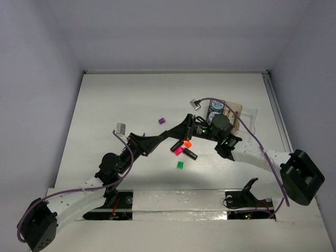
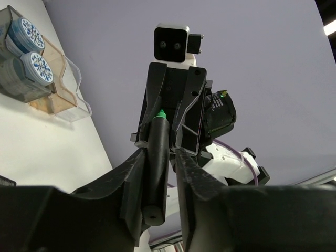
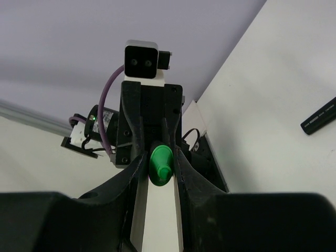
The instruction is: Sort the stationery into containers
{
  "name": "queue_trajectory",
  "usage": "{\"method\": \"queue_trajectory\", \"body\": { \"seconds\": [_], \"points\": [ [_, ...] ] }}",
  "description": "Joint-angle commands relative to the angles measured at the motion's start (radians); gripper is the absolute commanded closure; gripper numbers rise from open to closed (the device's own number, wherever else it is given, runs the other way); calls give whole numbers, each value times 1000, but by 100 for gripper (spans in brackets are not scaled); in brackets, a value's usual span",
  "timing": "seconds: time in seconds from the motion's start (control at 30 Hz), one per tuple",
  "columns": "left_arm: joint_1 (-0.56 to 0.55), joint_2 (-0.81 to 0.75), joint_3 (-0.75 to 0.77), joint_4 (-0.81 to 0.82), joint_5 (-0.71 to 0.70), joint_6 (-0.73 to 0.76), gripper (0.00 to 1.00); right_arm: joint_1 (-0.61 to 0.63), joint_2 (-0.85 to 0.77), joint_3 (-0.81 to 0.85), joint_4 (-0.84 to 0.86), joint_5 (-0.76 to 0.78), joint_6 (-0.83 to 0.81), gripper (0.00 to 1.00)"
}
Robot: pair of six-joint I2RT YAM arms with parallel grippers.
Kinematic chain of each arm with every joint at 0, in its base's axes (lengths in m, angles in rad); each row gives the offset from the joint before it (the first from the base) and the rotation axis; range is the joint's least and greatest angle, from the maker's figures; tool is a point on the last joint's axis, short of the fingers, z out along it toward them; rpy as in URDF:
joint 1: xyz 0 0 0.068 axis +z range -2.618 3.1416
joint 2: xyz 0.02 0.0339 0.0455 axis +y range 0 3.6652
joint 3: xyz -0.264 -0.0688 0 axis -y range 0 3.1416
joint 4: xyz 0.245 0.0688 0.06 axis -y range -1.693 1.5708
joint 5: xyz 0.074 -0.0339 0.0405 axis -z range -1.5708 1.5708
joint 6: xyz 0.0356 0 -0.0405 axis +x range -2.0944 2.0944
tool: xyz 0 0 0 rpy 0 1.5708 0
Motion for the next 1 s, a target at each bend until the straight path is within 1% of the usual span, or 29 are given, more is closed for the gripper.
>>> {"method": "queue_trajectory", "body": {
  "seconds": [0.0, 0.03, 0.1, 0.17, 0.23, 0.33, 0.37, 0.4, 0.43, 0.47, 0.53, 0.57, 0.67, 0.73, 0.77, 0.8, 0.83, 0.93, 0.97],
  "points": [
    [-3, -10, 16, 69, 16, 12, 78, -8, 3, -3, 82, -20, 4, 100],
    [-3, -11, 16, 70, 16, 14, 82, -8, 10, -3, 85, -22, 6, 100],
    [-3, -8, 18, 82, 19, 12, 85, -8, 18, -4, 90, -22, 12, 100],
    [-3, -4, 25, 89, 30, 15, 95, -8, 27, -7, 104, -22, 19, 100],
    [-3, 4, 34, 90, 42, 20, 100, -8, 34, -10, 116, -22, 26, 100],
    [-3, -4, 37, 90, 38, 32, 100, -8, 40, -4, 102, -25, 23, 100],
    [-3, -10, 41, 64, 35, 40, 100, -8, 37, -3, 93, -22, 20, 97],
    [-3, -26, 48, 41, 30, 52, 100, -8, 26, -4, 81, -15, 9, 90],
    [-3, -34, 66, 12, 18, 81, 100, -8, 17, -9, 49, -8, 4, 79],
    [-3, -46, 77, -61, 9, 100, 100, -8, 6, -12, 32, 9, -6, 56],
    [-3, -83, 117, -136, -11, 167, 100, -8, -40, -20, -43, 29, -43, 39],
    [11, -96, 128, -199, -31, 189, 100, -8, -60, -29, -72, 55, -57, 29],
    [37, -129, 163, -281, -59, 257, 100, -8, -141, -56, -201, 104, -125, 21],
    [52, -134, 174, -298, -57, 276, 100, -8, -198, -79, -284, 127, -160, 21],
    [66, -133, 176, -302, -56, 287, 100, -8, -215, -95, -306, 145, -168, 22],
    [66, -129, 177, -304, -54, 288, 100, -8, -233, -125, -329, 156, -186, 26],
    [78, -126, 176, -304, -54, 288, 100, -8, -247, -139, -380, 169, -192, 33],
    [88, -119, 168, -306, -47, 293, 100, -8, -284, -196, -473, 207, -214, 99],
    [97, -120, 166, -307, -48, 293, 100, -8, -278, -205, -496, 215, -220, 100]
  ]
}}
